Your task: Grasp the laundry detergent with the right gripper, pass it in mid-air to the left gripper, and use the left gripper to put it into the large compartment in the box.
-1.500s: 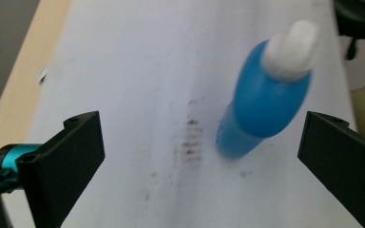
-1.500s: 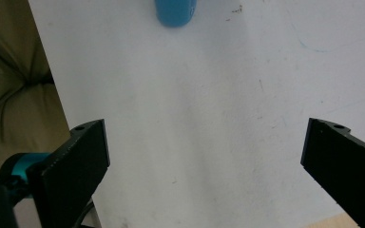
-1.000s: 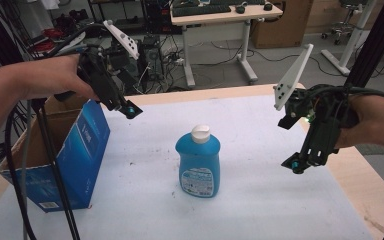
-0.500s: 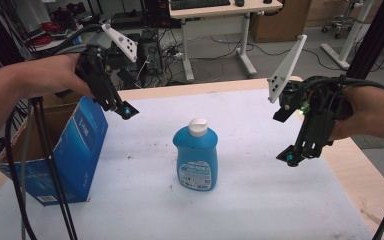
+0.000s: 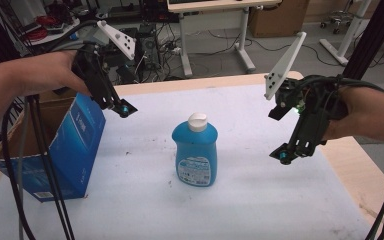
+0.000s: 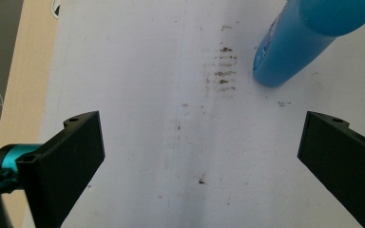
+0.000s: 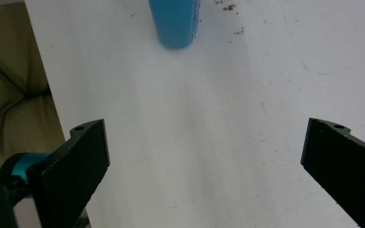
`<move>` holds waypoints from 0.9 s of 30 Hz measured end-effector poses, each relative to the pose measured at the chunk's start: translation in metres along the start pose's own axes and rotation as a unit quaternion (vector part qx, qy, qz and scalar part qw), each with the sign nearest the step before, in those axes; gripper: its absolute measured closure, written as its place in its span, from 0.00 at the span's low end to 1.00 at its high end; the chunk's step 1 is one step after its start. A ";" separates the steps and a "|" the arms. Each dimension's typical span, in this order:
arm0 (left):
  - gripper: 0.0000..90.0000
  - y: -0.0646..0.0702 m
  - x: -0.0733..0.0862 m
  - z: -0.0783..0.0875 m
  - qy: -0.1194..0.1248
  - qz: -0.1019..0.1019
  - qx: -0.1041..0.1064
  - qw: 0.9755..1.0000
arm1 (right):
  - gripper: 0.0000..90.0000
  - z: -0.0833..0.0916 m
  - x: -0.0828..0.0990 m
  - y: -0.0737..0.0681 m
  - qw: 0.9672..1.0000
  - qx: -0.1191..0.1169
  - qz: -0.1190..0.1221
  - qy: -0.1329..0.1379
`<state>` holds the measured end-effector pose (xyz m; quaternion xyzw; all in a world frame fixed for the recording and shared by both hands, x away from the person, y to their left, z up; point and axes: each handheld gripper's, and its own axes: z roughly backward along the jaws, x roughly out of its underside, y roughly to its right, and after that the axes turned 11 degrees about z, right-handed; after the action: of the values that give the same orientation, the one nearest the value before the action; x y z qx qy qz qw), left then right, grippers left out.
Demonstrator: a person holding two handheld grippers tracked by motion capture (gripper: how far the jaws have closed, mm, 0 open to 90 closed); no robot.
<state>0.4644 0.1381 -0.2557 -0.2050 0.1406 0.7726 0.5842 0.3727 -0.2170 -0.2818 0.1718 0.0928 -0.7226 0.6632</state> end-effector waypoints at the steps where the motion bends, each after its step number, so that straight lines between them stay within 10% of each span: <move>1: 0.02 0.002 0.000 -0.002 -0.004 -0.003 0.009 1.000 | 0.01 -0.004 -0.001 0.000 1.000 0.003 -0.008 0.018; 27: 0.02 0.003 0.005 -0.012 -0.003 -0.013 0.028 1.000 | 0.01 -0.054 0.002 -0.007 0.985 0.029 -0.059 0.159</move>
<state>0.4626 0.1359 -0.2684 -0.1881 0.1580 0.7611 0.6003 0.3722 -0.1990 -0.3332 0.2975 0.1862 -0.7263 0.5910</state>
